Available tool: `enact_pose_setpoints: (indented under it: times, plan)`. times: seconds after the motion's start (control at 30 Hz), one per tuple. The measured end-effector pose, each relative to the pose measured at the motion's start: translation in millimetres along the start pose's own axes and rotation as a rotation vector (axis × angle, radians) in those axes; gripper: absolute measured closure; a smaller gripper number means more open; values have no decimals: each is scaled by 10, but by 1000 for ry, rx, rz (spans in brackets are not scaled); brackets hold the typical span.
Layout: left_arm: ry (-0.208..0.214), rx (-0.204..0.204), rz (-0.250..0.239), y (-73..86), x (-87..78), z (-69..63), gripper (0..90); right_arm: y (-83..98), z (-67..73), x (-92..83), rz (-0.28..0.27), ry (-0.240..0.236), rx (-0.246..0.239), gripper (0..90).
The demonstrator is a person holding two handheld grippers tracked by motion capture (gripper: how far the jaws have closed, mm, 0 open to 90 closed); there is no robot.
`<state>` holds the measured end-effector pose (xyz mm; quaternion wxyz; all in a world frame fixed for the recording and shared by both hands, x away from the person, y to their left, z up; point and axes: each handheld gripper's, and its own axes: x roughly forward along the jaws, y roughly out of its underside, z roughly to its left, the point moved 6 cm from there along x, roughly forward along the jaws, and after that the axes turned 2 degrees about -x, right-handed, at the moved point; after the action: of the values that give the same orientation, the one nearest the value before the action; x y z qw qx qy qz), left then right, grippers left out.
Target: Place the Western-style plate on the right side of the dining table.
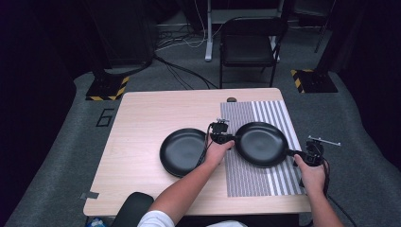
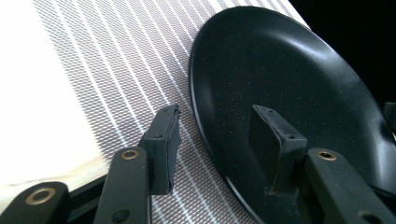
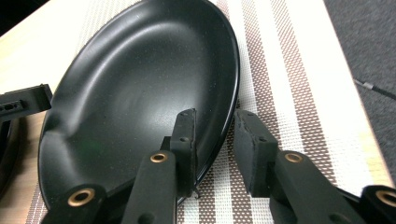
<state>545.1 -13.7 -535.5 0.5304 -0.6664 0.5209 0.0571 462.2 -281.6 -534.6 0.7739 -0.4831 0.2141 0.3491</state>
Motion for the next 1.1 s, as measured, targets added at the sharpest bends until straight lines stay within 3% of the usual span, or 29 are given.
enact_pose_setpoints:
  times: [0.3, 0.63, 0.8, 1.03, 1.1]
  plan:
    - [-12, 19, -47, -66, -202, 72, 518, -31, 96, -85, -30, -18, -36, 669]
    - [-56, 42, -93, -112, -474, 242, 514, -80, 425, -111, -37, -45, -138, 651]
    - [-70, 34, -116, -119, -584, 323, 503, -93, 504, -80, -50, -58, -181, 595]
    - [-81, 42, -132, -138, -742, 422, 496, -109, 521, -82, -57, -88, -170, 568]
    - [-92, 67, -141, -149, -804, 449, 497, -102, 518, -83, -55, -91, -168, 566]
